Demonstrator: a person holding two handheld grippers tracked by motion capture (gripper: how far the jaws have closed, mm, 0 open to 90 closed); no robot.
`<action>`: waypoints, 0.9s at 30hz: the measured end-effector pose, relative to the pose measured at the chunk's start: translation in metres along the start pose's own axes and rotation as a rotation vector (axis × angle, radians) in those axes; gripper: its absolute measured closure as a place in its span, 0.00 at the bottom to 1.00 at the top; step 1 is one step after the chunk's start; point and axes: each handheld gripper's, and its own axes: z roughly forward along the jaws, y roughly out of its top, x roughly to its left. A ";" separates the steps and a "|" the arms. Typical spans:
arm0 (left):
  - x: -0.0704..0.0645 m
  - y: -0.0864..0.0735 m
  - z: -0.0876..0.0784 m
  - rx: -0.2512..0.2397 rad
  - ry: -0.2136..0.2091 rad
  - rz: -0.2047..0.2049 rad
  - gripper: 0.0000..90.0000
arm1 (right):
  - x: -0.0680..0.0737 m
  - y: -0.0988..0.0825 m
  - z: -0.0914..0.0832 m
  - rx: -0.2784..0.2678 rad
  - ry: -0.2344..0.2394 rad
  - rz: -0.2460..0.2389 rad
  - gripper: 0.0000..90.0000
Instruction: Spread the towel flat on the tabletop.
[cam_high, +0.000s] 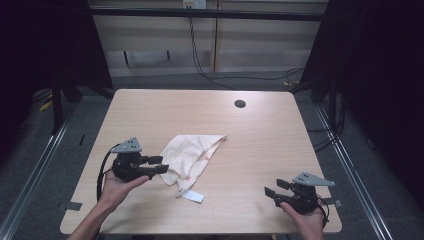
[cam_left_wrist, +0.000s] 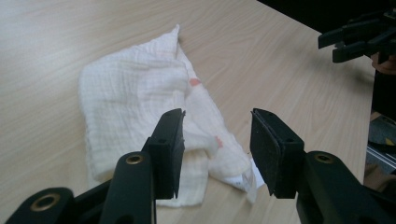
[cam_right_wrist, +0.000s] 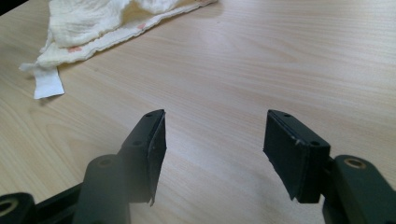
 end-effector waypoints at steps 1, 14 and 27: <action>0.000 0.000 0.000 0.000 0.000 0.000 0.61 | 0.000 0.000 0.000 0.000 0.000 0.000 0.43; 0.022 0.022 0.011 -0.001 0.015 0.007 0.65 | 0.001 0.001 0.002 0.005 0.012 -0.003 0.43; 0.045 0.007 0.056 0.091 0.043 -0.027 0.40 | 0.005 0.000 0.003 0.014 0.034 -0.025 0.41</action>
